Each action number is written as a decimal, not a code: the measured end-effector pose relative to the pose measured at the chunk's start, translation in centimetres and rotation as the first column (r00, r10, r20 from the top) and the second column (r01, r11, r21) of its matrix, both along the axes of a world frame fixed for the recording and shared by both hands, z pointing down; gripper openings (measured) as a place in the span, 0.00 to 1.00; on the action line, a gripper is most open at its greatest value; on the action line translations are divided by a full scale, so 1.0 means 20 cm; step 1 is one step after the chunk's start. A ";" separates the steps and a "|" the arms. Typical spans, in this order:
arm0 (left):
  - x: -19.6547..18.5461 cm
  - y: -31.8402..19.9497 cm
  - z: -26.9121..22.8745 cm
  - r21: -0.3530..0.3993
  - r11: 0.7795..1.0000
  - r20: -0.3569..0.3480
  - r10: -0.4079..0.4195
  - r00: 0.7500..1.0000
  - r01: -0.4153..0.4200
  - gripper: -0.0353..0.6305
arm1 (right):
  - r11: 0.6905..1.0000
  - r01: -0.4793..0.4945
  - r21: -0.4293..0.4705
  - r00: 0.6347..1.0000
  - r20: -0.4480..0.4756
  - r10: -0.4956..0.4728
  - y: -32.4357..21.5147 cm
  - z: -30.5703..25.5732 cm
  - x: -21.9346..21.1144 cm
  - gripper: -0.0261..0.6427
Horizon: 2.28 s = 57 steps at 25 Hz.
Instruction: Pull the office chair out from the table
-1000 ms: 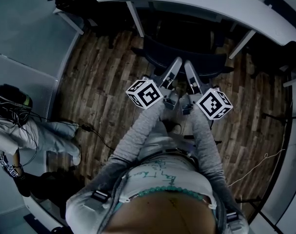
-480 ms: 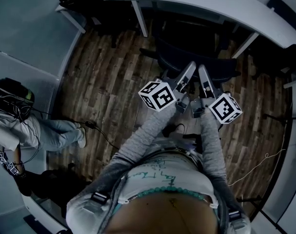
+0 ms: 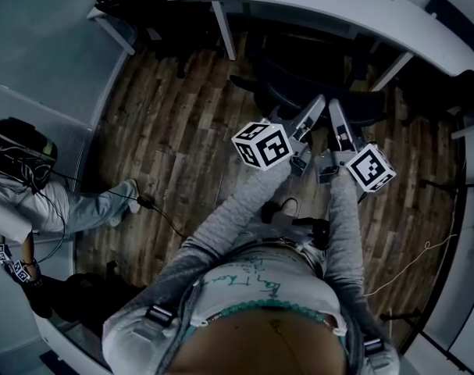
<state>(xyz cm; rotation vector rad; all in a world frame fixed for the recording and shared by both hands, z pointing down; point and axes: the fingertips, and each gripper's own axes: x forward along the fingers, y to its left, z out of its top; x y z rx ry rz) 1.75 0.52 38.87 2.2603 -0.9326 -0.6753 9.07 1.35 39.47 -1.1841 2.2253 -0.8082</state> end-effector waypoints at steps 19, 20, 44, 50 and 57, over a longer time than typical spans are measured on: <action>0.00 0.06 0.03 -0.054 0.997 0.019 0.063 0.998 -0.062 0.40 | 0.997 -0.033 -0.073 0.996 -0.085 0.027 0.12 0.06 0.02 0.42; 0.00 0.07 0.03 -0.057 0.997 0.020 0.062 0.998 -0.061 0.40 | 0.997 -0.036 -0.072 0.995 -0.098 0.029 0.14 0.06 0.02 0.42; -0.10 0.42 0.01 0.088 0.989 0.250 0.096 0.963 -0.122 0.15 | 0.989 -0.148 0.015 0.932 -0.333 0.144 0.46 0.04 -0.05 0.10; -0.06 0.49 0.04 0.102 0.982 0.315 0.121 0.941 -0.160 0.08 | 0.990 -0.137 -0.011 0.913 -0.390 0.122 0.53 0.10 -0.07 0.08; 0.02 0.52 0.06 0.087 0.980 0.347 0.140 0.927 -0.180 0.07 | 0.992 -0.123 0.002 0.881 -0.461 0.110 0.54 0.09 -0.06 0.08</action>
